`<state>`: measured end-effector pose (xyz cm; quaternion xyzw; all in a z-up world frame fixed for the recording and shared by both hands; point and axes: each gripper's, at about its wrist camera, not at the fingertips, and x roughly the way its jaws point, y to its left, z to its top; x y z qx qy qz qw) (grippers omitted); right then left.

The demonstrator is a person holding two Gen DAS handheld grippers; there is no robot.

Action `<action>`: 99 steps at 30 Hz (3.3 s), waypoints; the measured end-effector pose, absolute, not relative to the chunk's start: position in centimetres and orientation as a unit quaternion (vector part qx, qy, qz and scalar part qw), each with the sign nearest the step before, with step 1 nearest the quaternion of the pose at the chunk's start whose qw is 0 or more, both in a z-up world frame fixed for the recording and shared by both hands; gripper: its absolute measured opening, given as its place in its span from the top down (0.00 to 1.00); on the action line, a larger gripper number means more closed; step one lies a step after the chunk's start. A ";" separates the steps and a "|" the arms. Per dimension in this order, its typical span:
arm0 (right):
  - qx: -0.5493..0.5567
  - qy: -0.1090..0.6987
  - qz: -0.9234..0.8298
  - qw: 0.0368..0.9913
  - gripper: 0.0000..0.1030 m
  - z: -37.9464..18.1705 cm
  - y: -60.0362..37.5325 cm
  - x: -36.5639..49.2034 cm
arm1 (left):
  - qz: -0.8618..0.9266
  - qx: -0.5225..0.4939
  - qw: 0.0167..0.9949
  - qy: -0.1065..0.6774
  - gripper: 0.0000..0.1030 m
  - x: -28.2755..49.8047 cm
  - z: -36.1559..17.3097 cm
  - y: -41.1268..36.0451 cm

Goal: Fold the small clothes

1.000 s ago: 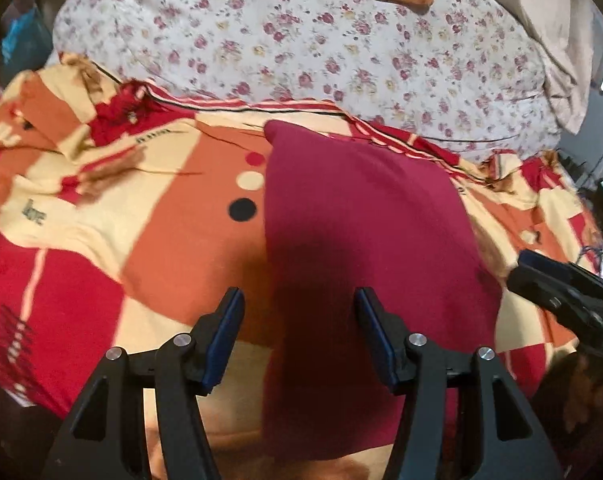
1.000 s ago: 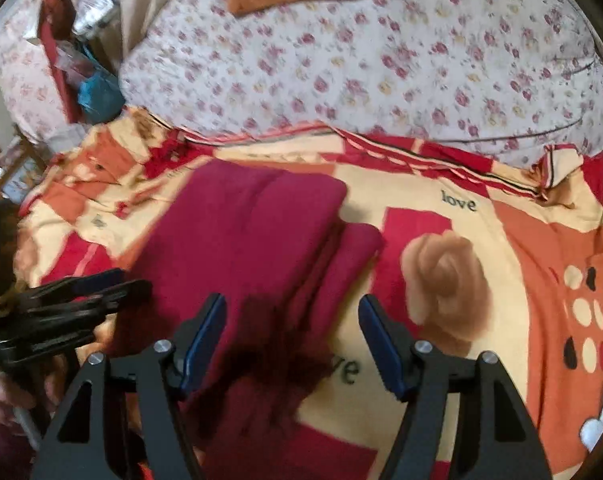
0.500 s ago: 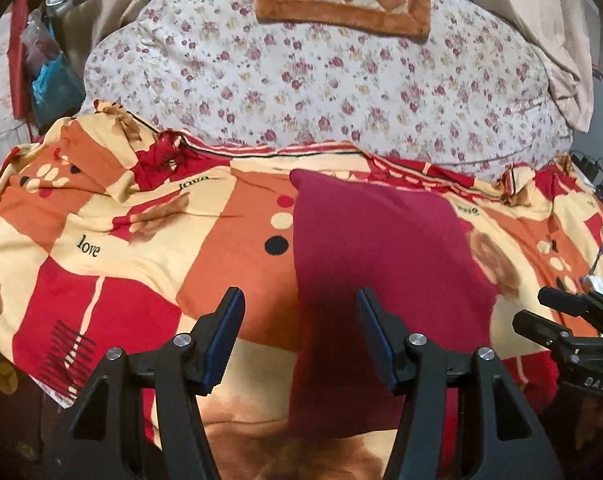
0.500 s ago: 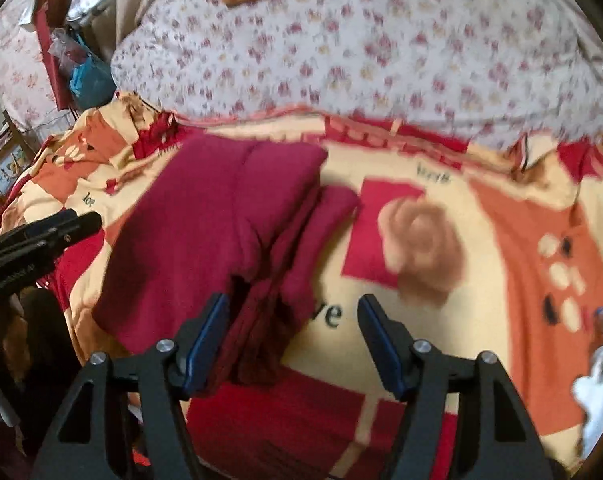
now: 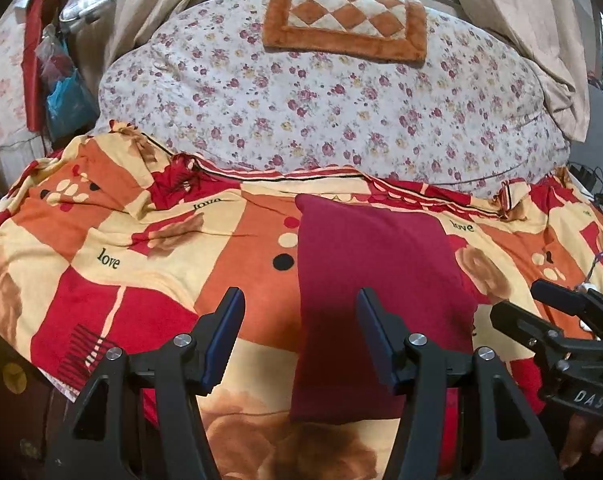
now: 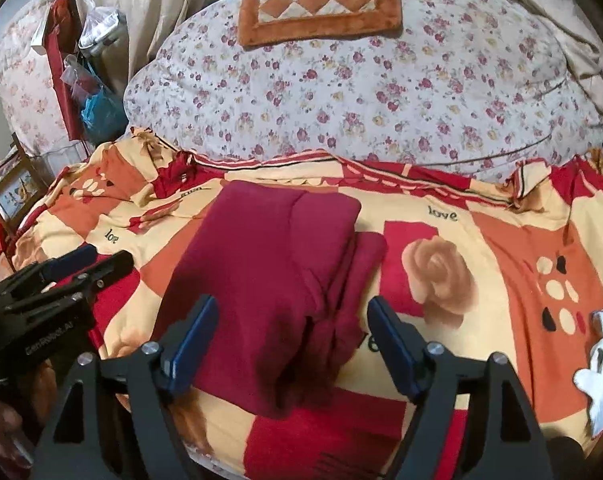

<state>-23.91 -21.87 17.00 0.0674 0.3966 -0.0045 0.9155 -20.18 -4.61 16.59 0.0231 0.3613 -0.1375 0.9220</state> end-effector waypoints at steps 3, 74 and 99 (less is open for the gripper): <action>0.061 0.398 -0.011 0.915 0.21 17.1 -21.6 -23.8 | -0.129 0.023 0.924 0.359 0.64 -20.1 16.7 -4.3; 0.072 0.433 0.011 0.898 0.18 14.2 -21.4 -22.4 | -0.121 0.027 0.921 0.370 0.64 -19.9 15.4 -5.0; 0.075 0.444 0.011 0.893 0.18 13.5 -21.1 -21.4 | -0.131 0.035 0.914 0.383 0.64 -18.9 14.2 -5.2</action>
